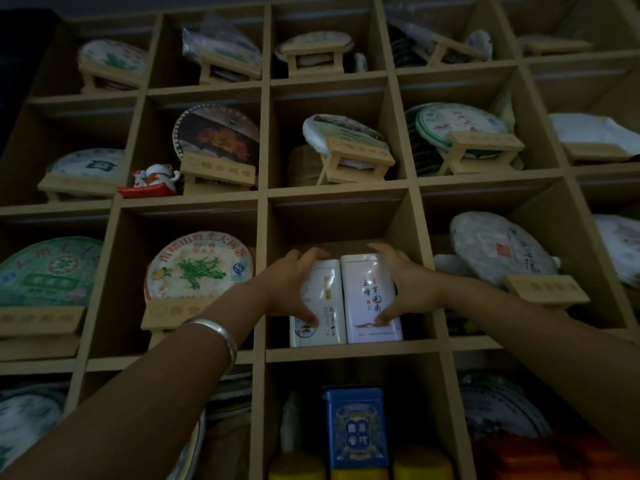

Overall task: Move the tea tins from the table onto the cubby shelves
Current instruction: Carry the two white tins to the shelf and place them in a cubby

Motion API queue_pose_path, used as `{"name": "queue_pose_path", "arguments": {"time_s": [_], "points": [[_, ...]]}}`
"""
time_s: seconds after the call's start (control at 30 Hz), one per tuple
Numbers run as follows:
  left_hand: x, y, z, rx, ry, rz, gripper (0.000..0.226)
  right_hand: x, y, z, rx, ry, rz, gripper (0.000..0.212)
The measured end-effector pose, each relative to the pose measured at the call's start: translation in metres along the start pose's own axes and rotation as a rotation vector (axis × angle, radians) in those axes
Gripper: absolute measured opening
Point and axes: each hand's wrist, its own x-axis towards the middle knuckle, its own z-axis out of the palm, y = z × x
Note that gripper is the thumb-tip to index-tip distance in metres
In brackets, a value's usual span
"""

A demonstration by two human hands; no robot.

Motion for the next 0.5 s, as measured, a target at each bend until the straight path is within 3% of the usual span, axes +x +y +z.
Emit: {"name": "queue_pose_path", "arguments": {"time_s": [0.23, 0.4, 0.5], "points": [[0.007, 0.023, -0.014, 0.1, 0.025, -0.031, 0.115, 0.003, -0.007, -0.01, -0.023, -0.013, 0.083, 0.14], [0.013, 0.038, -0.026, 0.102, 0.111, 0.052, 0.088, -0.021, -0.013, -0.036, -0.144, 0.161, -0.012, 0.118], [0.015, 0.059, -0.029, 0.089, 0.096, 0.079, 0.08, -0.044, -0.01, -0.054, -0.196, 0.143, 0.01, 0.104]]}}
